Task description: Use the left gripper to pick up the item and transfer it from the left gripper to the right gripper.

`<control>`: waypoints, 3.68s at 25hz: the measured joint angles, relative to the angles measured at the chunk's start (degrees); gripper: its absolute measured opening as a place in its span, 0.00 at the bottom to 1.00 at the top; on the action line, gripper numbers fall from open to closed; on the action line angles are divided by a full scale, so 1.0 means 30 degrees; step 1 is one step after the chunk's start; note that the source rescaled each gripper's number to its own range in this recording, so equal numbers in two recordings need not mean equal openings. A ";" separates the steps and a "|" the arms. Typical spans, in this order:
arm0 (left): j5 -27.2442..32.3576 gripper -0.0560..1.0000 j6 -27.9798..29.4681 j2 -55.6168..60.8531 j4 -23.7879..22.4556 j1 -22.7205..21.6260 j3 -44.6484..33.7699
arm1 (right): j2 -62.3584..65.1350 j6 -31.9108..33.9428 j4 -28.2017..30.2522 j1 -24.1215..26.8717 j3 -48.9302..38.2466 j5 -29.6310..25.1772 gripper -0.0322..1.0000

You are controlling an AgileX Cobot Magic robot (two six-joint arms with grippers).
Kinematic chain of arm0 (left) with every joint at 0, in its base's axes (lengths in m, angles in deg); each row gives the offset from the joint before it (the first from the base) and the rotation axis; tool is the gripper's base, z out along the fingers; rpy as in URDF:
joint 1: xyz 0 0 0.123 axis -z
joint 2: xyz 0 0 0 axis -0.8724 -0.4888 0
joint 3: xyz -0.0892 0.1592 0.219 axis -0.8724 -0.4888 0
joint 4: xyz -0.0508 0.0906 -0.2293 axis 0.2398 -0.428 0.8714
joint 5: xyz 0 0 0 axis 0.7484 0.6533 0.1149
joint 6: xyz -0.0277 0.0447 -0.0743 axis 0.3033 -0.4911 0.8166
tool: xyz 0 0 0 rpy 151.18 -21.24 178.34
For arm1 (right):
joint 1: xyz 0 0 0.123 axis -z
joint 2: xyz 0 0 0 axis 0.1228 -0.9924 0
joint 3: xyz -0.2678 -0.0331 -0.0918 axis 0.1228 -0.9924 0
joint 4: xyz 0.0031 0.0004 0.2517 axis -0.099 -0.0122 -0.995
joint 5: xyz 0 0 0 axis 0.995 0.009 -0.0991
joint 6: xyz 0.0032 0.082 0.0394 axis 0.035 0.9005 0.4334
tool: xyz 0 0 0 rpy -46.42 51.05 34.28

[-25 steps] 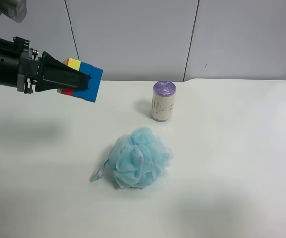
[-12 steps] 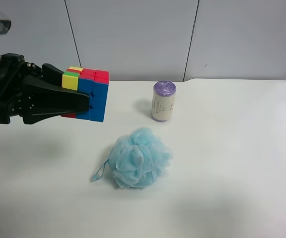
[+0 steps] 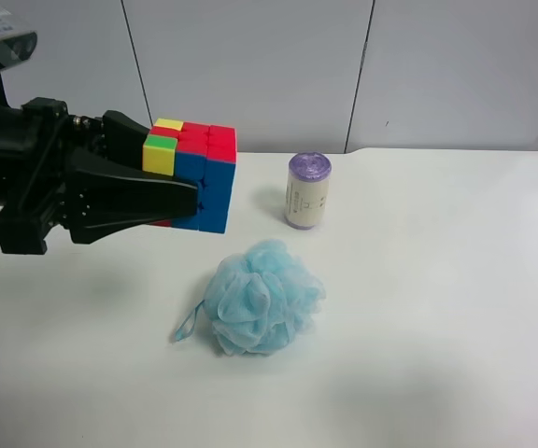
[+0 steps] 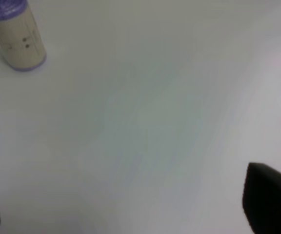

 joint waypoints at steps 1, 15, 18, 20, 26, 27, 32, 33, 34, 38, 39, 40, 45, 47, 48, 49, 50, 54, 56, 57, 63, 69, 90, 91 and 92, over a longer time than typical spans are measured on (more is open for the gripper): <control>0.0000 0.05 -0.0046 0.0000 0.0080 0.0000 0.0000 | 0.0000 0.0000 0.0000 0.0000 0.0000 0.0000 1.00; 0.0739 0.05 -0.0666 0.0000 0.0747 0.0000 0.0000 | 0.0000 0.0000 0.0000 0.0000 0.0000 0.0000 1.00; 0.0836 0.05 -0.0689 0.0000 0.0808 0.0000 -0.0022 | 0.0000 0.0000 0.0000 0.0000 0.0000 0.0000 1.00; 0.0836 0.05 -0.0733 0.0000 0.0808 0.0000 -0.0022 | 0.0000 0.0000 0.0000 0.0000 0.0000 0.0000 1.00; 0.0836 0.05 -0.0862 0.0000 0.0891 0.0000 -0.0022 | -0.0096 0.0022 -0.0538 0.0000 0.0000 0.0023 1.00; 0.0836 0.05 -0.0862 0.0000 0.0937 0.0000 -0.0022 | -0.0430 0.0108 -0.0853 0.0000 0.0065 0.0002 1.00; 0.0836 0.05 -0.1029 0.0000 0.1036 0.0000 -0.0022 | -0.4522 0.1018 -0.2922 0.0000 0.1915 0.0042 1.00; 0.0836 0.05 -0.1029 0.0000 0.1036 0.0000 -0.0022 | -0.5603 0.1018 -0.3380 0.0000 0.2396 0.0070 1.00; 0.0836 0.05 -0.1043 0.0000 0.1036 0.0000 -0.0022 | -0.6674 0.1018 -0.3863 0.0000 0.2775 0.0113 1.00; 0.0836 0.05 -0.1093 0.0000 0.1036 0.0000 -0.0022 | -1.0136 0.0144 -0.6769 0.0000 0.3792 0.1052 1.00; 0.0836 0.05 -0.1157 0.0000 0.1036 0.0000 -0.0022 | -1.0870 -0.0463 -0.7893 0.0000 0.3815 0.1383 1.00; 0.0836 0.05 -0.1232 0.0000 0.1036 0.0000 -0.0022 | -1.1445 -0.1172 -0.8899 0.0000 0.3815 0.1646 1.00; 0.0836 0.05 -0.1446 0.0000 0.1036 0.0000 -0.0022 | -1.4436 -0.5199 -1.4965 0.0000 0.3815 0.2558 1.00; 0.0836 0.05 -0.1508 0.0000 0.1036 0.0000 -0.0022 | -1.5602 -0.6946 -1.7060 0.0000 0.3815 0.2617 1.00; 0.0836 0.05 -0.1508 0.0000 0.1036 0.0000 -0.0022 | -1.6262 -0.7652 -1.8146 0.0000 0.3815 0.2573 1.00; 0.0836 0.05 -0.1508 0.0000 0.1036 0.0000 -0.0022 | -1.6945 -0.8462 -1.9203 0.0000 0.3815 0.2437 1.00; 0.0836 0.05 -0.1522 0.0000 0.1036 0.0000 -0.0022 | -1.7515 -0.9268 -2.0072 0.0000 0.3815 0.2166 1.00; 0.0836 0.05 -0.1656 0.0000 0.1036 0.0000 -0.0022 | -1.9899 -1.1904 -2.3865 0.0016 0.3815 0.0758 1.00; 0.0836 0.05 -0.1672 0.0000 0.1036 0.0000 -0.0022 | -2.0993 -1.2864 -2.5535 0.0016 0.3815 0.0006 1.00; 0.0836 0.05 -0.1727 0.0000 0.1036 0.0000 -0.0022 | -2.1502 -1.3319 -2.6164 0.0035 0.3815 -0.0367 1.00; 0.0836 0.05 -0.2043 0.0000 0.1036 0.0000 -0.0022 | -2.4666 -1.4972 -2.9741 -0.0416 0.3829 -0.2360 1.00; 0.0836 0.05 -0.2152 0.0000 0.1036 0.0000 -0.0022 | -2.7793 -1.5470 -3.1142 -0.2819 0.3829 -0.2566 1.00; 0.0836 0.05 -0.2361 0.0000 0.1036 0.0000 -0.0022 | -2.8716 -1.5508 -3.1308 -0.5394 0.3853 -0.2574 1.00; 0.0836 0.05 -0.2361 0.0000 0.1036 0.0000 -0.0022 | -2.8673 -1.5508 -3.1325 -0.5456 0.3853 -0.2574 1.00; 0.0836 0.05 -0.2361 0.0000 0.1036 0.0000 -0.0022 | -2.8673 -1.5508 -3.1320 -0.5524 0.3853 -0.2603 1.00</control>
